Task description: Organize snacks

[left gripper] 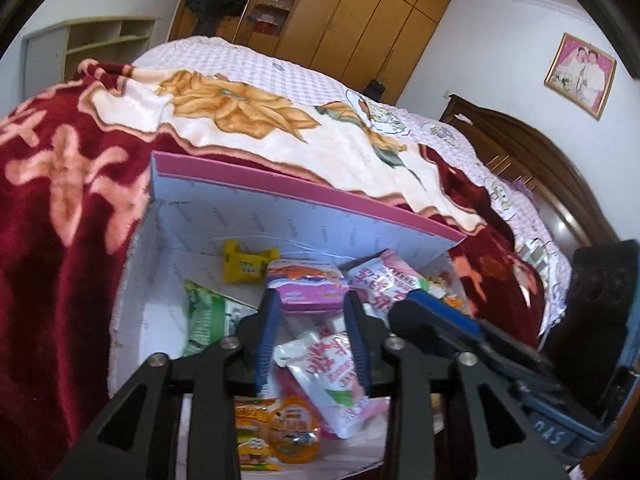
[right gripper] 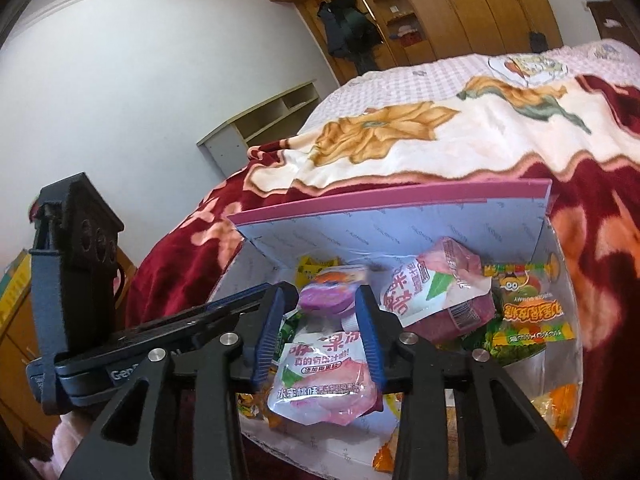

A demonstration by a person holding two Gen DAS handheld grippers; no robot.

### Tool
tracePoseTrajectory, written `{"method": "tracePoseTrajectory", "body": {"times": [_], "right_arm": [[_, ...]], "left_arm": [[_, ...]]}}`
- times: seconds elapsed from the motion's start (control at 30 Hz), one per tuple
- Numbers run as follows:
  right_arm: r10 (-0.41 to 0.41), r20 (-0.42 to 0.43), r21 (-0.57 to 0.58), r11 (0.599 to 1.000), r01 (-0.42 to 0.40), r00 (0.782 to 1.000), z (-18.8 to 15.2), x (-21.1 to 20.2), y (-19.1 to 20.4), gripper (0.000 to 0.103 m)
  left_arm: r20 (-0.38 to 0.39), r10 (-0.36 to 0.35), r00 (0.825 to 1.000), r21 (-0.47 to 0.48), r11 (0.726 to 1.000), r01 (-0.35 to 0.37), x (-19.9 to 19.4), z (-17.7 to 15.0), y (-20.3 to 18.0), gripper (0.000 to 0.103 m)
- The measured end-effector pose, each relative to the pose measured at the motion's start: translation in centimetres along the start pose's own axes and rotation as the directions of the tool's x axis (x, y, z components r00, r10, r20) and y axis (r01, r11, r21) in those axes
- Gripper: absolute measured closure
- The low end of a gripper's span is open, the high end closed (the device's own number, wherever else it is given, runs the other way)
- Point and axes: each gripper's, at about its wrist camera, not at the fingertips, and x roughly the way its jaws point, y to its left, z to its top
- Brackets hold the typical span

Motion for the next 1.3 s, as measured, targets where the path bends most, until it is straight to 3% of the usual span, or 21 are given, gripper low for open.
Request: {"method": "tracePoseTrajectory", "body": {"times": [0.27,0.83,1.3], "right_arm": [[-0.02,0.011,-0.028,0.999,0.02,1.0,-0.4,-1.9,0.8,0.059],[-0.123,0.008,-0.123,0.985,0.123,0.992,-4.0,-6.9,3.6,0.055],[-0.212,-0.003,-0.117,0.971,0.21,0.977,-7.8,-9.1,3.4,0.054]], "left_arm": [[0.034,0.071,0.997,0.04,0.997,-0.072,-2.2,-0.7,-0.8,0.053],[0.084,0.198,0.977,0.093,0.974,-0.206,-7.1,-5.1,-3.7,0.044],[0.06,0.259,0.964,0.09,0.96,-0.264,-7.5,-9.2,-4.6,0.039]]}}
